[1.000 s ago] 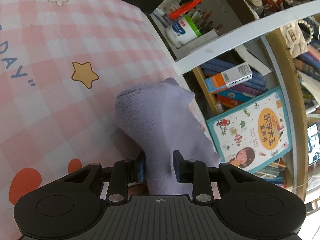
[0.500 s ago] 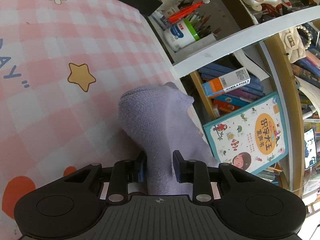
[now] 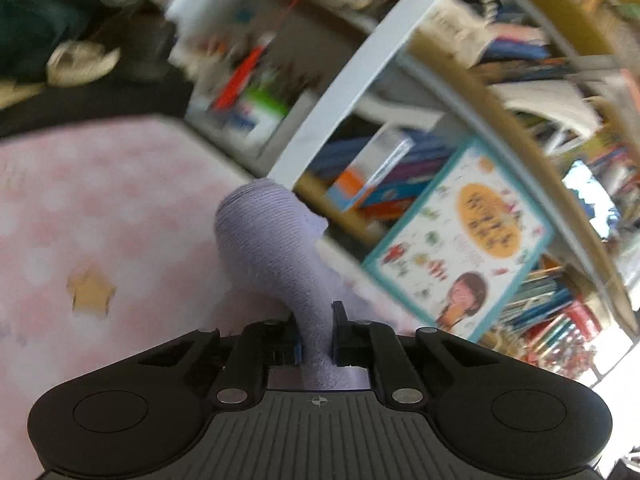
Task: Fold clothes
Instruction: 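Lift the lavender half with the left gripper and carry it over the pink half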
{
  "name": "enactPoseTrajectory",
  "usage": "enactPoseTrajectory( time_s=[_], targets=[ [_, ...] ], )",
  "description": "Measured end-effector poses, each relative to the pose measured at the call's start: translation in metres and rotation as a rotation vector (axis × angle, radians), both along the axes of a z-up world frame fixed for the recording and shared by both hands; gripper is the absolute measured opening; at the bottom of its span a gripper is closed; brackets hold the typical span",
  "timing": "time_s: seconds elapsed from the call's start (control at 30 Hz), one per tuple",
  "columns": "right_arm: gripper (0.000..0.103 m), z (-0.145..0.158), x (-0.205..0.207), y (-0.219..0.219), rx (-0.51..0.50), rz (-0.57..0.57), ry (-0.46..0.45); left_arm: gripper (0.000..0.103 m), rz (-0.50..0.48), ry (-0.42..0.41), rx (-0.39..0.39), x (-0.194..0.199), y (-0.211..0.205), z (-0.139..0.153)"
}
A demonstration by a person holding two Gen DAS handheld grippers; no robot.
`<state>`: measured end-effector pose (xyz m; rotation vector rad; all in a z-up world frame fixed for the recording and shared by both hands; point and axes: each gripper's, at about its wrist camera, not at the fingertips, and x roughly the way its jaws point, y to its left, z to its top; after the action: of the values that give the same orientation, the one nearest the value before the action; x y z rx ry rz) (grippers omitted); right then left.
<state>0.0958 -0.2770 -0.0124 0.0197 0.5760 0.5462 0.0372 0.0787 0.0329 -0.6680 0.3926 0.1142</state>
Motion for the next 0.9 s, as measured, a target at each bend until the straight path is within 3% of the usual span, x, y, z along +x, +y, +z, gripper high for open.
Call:
enactPoseTrajectory(
  time_s=[0.13,0.23,0.37,0.5,0.63,0.77,0.83,0.9],
  targets=[
    [0.039,-0.001,-0.004,0.013,0.069,0.056,0.039,0.011,0.096,0.059,-0.09,-0.004,0.032,-0.015],
    [0.04,-0.001,-0.012,0.026,0.035,0.097,0.006,0.011,0.159,0.107,-0.168,-0.01,0.05,-0.037],
    [0.04,0.0,-0.019,0.035,-0.016,0.117,-0.042,0.012,0.163,0.12,-0.113,-0.014,0.045,-0.046],
    [0.039,-0.002,-0.01,0.026,0.055,0.106,0.01,0.015,0.157,0.135,-0.09,-0.013,0.044,-0.048],
    [0.039,-0.003,-0.002,0.013,0.155,0.084,0.077,0.019,0.159,0.144,-0.145,-0.014,0.053,-0.057],
    [0.036,-0.002,0.004,0.003,0.233,0.062,0.127,0.019,0.149,0.135,-0.151,-0.016,0.054,-0.059],
    [0.035,0.0,0.003,0.002,0.232,0.059,0.114,0.019,0.148,0.132,-0.162,-0.016,0.056,-0.06],
    [0.036,0.007,-0.002,0.003,0.194,0.07,0.039,0.019,0.147,0.129,-0.175,-0.016,0.057,-0.06]
  ],
)
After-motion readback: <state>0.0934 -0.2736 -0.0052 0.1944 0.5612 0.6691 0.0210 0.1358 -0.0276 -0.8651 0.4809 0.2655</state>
